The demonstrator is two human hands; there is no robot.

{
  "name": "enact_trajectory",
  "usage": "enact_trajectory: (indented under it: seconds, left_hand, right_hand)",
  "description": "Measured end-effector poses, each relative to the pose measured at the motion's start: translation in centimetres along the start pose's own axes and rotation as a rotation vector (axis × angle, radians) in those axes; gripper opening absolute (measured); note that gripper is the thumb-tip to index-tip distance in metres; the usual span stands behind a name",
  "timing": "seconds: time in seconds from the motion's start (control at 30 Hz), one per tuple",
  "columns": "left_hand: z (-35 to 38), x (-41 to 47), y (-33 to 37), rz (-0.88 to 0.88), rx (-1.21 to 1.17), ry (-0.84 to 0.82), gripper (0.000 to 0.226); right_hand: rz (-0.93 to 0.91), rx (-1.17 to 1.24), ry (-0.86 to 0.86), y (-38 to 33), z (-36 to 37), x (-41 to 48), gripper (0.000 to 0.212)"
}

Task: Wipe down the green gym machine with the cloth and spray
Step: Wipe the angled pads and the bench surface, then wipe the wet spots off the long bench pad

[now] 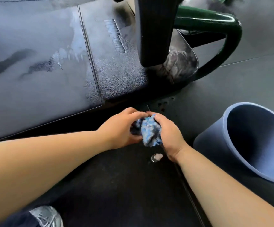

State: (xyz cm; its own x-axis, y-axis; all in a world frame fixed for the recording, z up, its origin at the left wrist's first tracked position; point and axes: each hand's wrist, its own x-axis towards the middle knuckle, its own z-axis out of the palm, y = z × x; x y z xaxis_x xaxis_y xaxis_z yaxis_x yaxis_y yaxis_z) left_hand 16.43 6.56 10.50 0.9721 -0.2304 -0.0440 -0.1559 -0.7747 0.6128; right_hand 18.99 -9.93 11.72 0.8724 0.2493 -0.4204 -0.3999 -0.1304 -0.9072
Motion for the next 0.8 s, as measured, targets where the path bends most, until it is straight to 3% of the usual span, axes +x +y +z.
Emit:
enact_trajectory:
  seconds: [0.1,0.17,0.3,0.33,0.4,0.53,0.73,0.8]
  left_hand:
    - [0.5,1.3,1.3,-0.059,-0.002,0.092,0.035]
    - [0.4,1.7,1.7,-0.075,0.024,0.108,0.026]
    - [-0.2,1.5,1.6,-0.046,0.079,0.092,0.028]
    - [-0.3,1.4,1.5,-0.028,0.089,0.099,0.028]
    - [-0.5,1.1,1.0,-0.003,0.106,0.141,0.029]
    - [-0.9,1.0,0.3,-0.005,0.074,0.212,0.053]
    - [-4.0,0.8,1.1,0.061,0.061,0.386,0.052]
    - [-6.8,0.7,1.5,0.021,0.017,0.488,0.051]
  right_hand:
    - [-0.033,-0.006,0.141,0.2,-3.3,0.1,0.031]
    - [0.027,-0.286,0.186,1.8,-6.3,-0.3,0.033]
    - [0.417,-0.902,-0.149,8.3,-8.1,-1.6,0.080]
    - [0.410,-0.977,-0.181,9.7,-7.9,-1.5,0.086]
    - [0.331,-1.041,-0.193,11.7,-7.1,-1.0,0.078]
    - [0.212,-1.000,-0.102,13.0,-6.1,-1.0,0.031]
    - [0.182,-0.581,-0.161,7.6,-1.5,-1.1,0.006]
    - [0.173,-0.348,-0.232,4.1,1.4,-0.8,0.012]
